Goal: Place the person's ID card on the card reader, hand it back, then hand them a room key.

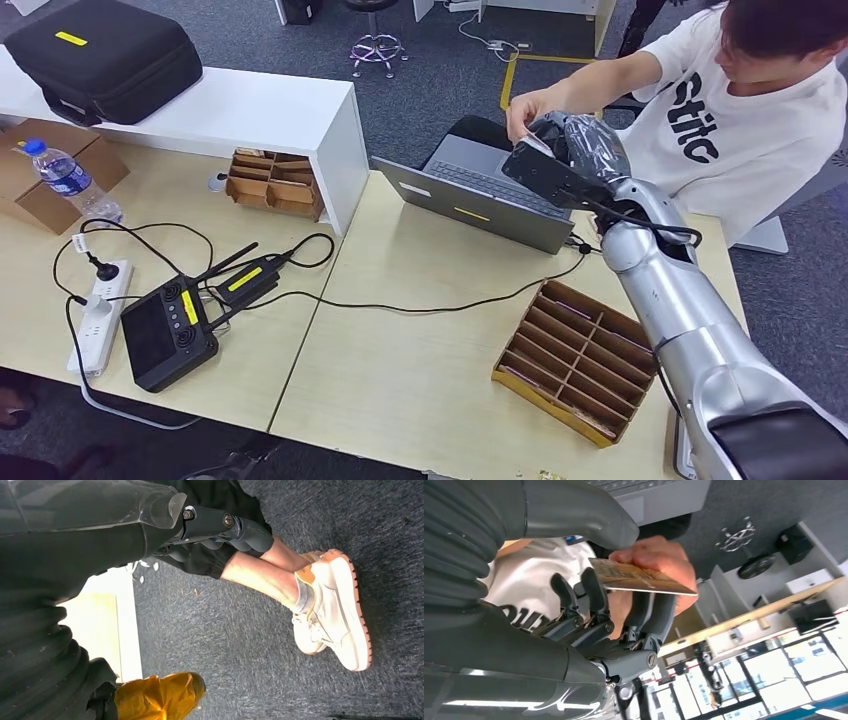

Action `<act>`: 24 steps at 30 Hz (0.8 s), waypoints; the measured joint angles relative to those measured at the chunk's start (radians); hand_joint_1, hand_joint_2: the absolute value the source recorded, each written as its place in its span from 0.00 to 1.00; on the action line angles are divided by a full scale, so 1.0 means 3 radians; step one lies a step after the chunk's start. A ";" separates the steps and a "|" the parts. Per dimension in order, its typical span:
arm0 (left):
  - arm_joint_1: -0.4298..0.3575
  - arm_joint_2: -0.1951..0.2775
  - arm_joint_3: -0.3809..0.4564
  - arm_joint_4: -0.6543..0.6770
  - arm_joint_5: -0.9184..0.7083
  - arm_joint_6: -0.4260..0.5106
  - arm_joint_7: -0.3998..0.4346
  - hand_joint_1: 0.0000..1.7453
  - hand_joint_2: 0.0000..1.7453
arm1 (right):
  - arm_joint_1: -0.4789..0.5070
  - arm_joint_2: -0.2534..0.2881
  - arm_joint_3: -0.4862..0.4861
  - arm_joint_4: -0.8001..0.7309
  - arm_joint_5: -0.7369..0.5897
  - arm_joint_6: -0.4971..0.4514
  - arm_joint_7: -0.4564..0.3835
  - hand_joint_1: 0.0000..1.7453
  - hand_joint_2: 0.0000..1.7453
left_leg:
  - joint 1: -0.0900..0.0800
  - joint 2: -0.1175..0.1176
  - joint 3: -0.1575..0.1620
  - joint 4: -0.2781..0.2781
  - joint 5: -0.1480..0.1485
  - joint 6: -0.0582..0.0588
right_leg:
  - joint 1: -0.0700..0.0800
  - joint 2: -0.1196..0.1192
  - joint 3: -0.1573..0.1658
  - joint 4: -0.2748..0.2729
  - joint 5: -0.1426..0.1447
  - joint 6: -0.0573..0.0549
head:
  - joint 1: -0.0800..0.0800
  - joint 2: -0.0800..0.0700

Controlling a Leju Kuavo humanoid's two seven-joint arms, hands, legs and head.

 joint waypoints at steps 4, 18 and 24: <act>0.0016 0.0000 0.0000 0.0000 0.0022 0.0007 -0.0009 0.00 1.00 | 0.0064 0.0001 0.0002 -0.0053 -0.0092 0.0014 -0.0080 0.00 1.00 | 0.0000 0.0000 -0.0001 0.0000 0.0000 0.0000 | 0.0000 0.0000 0.0000 0.0000 0.0000 0.0000 | 0.0000 0.0000; 0.0238 0.0010 0.0080 0.0000 0.0299 0.0175 -0.0195 0.00 1.00 | 0.1687 -0.0434 -0.0453 -0.2048 -0.1123 -0.0131 -0.0584 0.00 1.00 | -0.0002 -0.0006 -0.0004 0.0001 -0.0013 0.0007 | -0.0001 -0.0009 0.0004 -0.0010 -0.0009 0.0002 | 0.0000 0.0000; 0.0253 0.0017 0.0113 0.0000 0.0310 0.0183 -0.0210 0.00 1.00 | 0.2072 -0.0536 -0.0590 -0.2576 -0.1137 -0.0139 -0.0593 0.00 1.00 | -0.0001 0.0000 -0.0002 0.0001 -0.0014 0.0007 | -0.0001 -0.0004 0.0002 -0.0009 -0.0009 0.0001 | 0.0000 0.0000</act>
